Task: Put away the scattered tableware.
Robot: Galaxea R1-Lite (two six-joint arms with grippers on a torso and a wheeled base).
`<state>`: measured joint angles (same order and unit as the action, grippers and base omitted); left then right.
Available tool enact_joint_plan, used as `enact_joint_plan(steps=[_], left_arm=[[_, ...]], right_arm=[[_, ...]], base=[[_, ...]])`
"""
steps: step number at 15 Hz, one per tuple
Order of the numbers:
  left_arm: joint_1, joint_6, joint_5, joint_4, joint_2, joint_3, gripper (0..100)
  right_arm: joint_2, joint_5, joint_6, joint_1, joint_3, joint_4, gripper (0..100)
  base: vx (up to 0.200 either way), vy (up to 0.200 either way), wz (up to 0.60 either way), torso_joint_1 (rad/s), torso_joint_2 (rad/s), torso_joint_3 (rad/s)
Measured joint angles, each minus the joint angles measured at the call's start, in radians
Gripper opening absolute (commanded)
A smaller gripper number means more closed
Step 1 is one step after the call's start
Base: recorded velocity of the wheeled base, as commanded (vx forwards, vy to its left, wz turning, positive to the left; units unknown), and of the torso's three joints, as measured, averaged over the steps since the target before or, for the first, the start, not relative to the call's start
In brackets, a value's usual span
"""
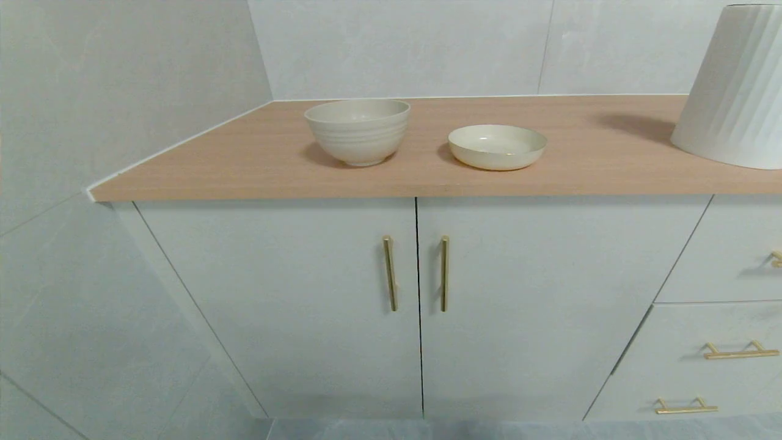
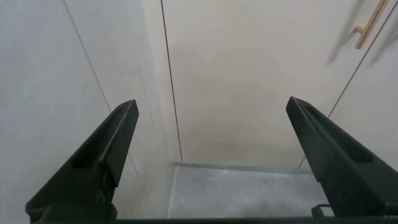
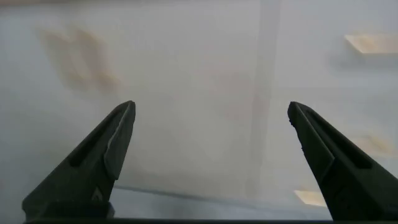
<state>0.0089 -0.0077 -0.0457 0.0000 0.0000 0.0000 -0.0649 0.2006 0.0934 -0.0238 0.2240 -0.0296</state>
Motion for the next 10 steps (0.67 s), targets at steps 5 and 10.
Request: enact_joint_plan(steps=[5,10], left_arm=[[0.0,0.0,0.0,0.0,0.0,0.0,100],[0.0,0.0,0.0,0.0,0.0,0.0,100]], right_arm=[[-0.444,0.276,0.0,-0.087,0.216,-0.008,100],[-0.971,0.258,0.067,-0.388,0.469,0.105,100]], base=[[0.0,0.0,0.0,0.0,0.0,0.0],[0.0,0.0,0.0,0.0,0.0,0.0]])
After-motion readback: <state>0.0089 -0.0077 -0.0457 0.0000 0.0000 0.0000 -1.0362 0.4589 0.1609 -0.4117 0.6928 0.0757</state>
